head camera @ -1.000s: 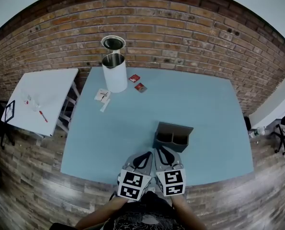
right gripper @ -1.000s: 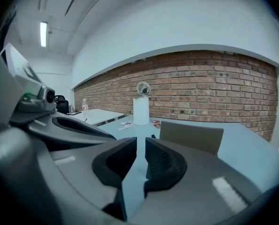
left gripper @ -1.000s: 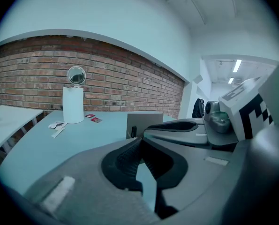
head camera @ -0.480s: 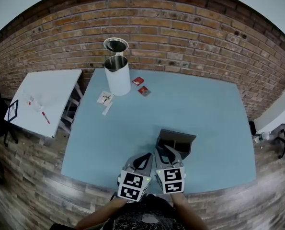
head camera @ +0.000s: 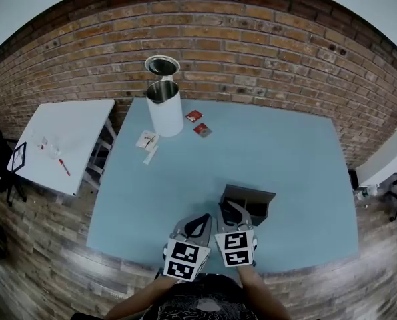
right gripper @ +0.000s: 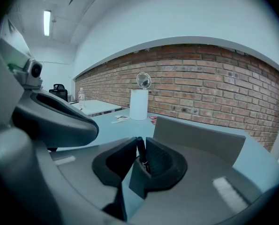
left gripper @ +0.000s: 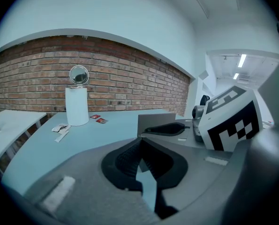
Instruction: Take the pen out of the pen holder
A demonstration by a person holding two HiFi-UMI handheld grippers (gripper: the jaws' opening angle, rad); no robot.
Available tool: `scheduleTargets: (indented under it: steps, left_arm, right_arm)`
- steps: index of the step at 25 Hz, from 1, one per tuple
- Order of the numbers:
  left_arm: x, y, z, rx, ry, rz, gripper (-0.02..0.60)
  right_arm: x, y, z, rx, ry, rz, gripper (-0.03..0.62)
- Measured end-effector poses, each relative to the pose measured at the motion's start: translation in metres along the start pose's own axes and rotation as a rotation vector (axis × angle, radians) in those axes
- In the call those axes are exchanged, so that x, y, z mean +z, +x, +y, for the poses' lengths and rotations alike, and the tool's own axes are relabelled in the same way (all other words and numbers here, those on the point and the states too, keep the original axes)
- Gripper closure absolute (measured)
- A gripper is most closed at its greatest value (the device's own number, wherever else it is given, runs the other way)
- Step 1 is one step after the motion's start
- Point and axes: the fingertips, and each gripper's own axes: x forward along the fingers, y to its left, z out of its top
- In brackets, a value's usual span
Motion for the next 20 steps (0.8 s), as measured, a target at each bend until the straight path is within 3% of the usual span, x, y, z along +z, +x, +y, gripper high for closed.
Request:
scheduleTargets:
  steps: [12, 20]
  left_arm:
    - [0.008, 0.005, -0.009, -0.027, 0.025, -0.013, 0.577]
    - [0.006, 0.001, -0.016, -0.047, 0.033, -0.022, 0.577]
  right_arm:
    - [0.01, -0.015, -0.015, -0.048, -0.001, -0.043, 0.553]
    - [0.03, -0.04, -0.022, -0.094, 0.021, -0.125, 0.553]
